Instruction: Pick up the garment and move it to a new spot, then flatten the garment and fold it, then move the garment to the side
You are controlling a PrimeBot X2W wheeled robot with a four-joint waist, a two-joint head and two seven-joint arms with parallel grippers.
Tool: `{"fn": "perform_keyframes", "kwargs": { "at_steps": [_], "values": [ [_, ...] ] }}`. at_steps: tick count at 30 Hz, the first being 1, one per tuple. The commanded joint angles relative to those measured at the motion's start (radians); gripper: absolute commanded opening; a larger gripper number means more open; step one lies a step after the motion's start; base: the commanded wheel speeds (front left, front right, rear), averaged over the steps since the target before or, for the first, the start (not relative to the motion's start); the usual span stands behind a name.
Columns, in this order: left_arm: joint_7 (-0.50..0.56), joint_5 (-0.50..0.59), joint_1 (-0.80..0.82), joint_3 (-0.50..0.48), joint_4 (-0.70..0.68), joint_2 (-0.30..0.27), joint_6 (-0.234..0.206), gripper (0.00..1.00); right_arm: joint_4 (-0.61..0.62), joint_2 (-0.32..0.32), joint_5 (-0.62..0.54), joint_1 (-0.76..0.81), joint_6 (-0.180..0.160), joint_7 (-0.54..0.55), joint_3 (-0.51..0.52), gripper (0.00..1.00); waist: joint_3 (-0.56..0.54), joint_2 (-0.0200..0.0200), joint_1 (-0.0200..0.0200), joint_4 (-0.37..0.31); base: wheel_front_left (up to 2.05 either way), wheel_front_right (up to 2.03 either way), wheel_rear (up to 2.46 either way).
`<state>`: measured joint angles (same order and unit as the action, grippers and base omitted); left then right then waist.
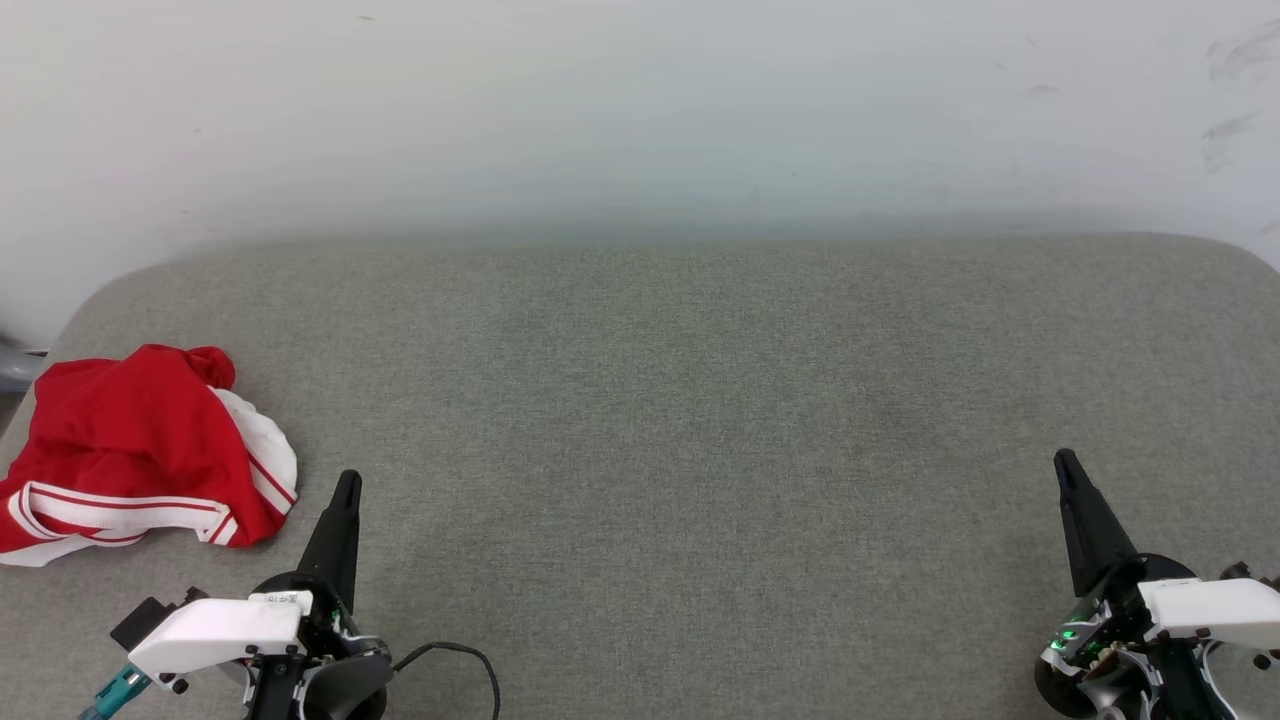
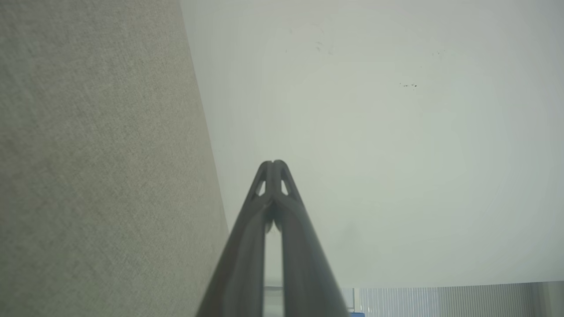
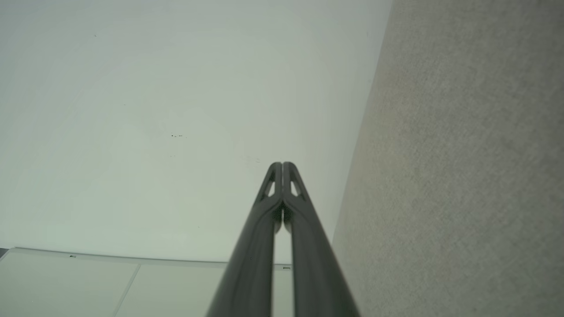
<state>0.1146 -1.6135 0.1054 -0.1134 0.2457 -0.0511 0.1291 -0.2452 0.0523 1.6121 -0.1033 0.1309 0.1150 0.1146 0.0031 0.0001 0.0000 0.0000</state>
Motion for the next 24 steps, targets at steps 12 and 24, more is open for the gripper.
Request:
{"fn": "perform_keyframes", "kwargs": {
  "at_steps": [12, 24],
  "values": [
    [0.002, 0.002, 0.007, -0.002, 0.000, 0.001, 0.003, 0.00, 0.000, -0.004, 0.001, -0.010, 0.000, 0.000, -0.001, 0.00, 0.000, -0.0001, 0.0000, 0.000, 0.00, 0.00, 0.00],
    [0.002, 0.002, 0.007, -0.002, 0.000, 0.001, 0.003, 0.00, 0.000, -0.004, 0.001, -0.010, 0.000, 0.000, -0.001, 0.00, 0.000, -0.0001, 0.0000, 0.000, 0.00, 0.00, 0.00]
  ]
}}
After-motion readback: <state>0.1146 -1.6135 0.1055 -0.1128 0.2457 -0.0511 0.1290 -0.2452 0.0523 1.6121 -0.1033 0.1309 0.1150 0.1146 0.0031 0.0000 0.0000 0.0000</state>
